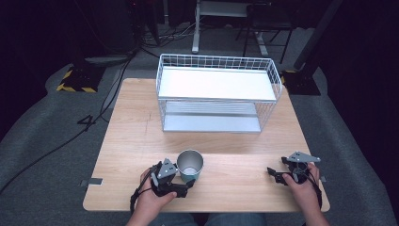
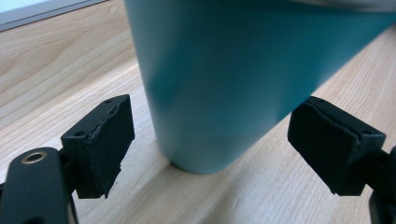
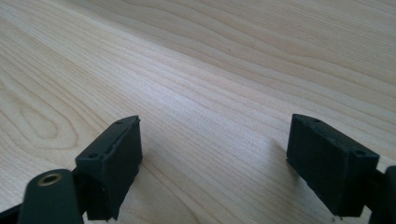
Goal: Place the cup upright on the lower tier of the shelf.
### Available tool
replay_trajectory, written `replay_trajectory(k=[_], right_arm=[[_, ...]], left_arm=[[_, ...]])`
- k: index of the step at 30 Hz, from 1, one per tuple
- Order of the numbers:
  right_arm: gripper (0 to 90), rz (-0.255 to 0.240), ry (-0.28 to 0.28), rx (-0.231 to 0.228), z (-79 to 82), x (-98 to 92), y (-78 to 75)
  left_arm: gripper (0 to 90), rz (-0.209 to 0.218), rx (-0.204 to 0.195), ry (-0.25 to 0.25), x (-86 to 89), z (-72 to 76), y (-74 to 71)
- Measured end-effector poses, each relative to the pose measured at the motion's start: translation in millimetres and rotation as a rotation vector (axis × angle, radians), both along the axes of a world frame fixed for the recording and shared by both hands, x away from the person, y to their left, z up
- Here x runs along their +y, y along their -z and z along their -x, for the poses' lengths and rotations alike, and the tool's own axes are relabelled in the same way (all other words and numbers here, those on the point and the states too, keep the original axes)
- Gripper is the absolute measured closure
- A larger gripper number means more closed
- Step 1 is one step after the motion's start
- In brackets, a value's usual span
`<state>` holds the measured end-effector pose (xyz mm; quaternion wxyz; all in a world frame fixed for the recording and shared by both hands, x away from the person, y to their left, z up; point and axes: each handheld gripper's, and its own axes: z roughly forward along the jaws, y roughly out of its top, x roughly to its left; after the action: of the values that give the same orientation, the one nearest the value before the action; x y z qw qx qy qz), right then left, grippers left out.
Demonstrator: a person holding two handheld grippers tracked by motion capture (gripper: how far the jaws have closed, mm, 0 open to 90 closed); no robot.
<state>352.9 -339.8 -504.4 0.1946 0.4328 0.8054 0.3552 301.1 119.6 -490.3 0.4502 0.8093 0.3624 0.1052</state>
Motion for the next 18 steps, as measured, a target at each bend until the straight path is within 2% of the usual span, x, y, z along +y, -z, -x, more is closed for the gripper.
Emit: replay_trajectory(k=[7,9,10,18], right_arm=[[18.5,0.000,0.000,0.000,0.0,0.0,0.0],[18.5,0.000,0.000,0.000,0.0,0.0,0.0],[18.5,0.000,0.000,0.000,0.0,0.0,0.0],[18.5,0.000,0.000,0.000,0.1,0.0,0.0]], left_arm=[[15.4,-0.038,0.000,0.017,-10.9,-4.4,4.2],[15.4,-0.054,-0.003,0.013,-13.2,-5.5,5.5],[15.5,-0.076,-0.008,0.008,-14.8,-6.2,6.6],[16.5,-0.070,-0.022,-0.022,-16.5,-8.2,9.1]])
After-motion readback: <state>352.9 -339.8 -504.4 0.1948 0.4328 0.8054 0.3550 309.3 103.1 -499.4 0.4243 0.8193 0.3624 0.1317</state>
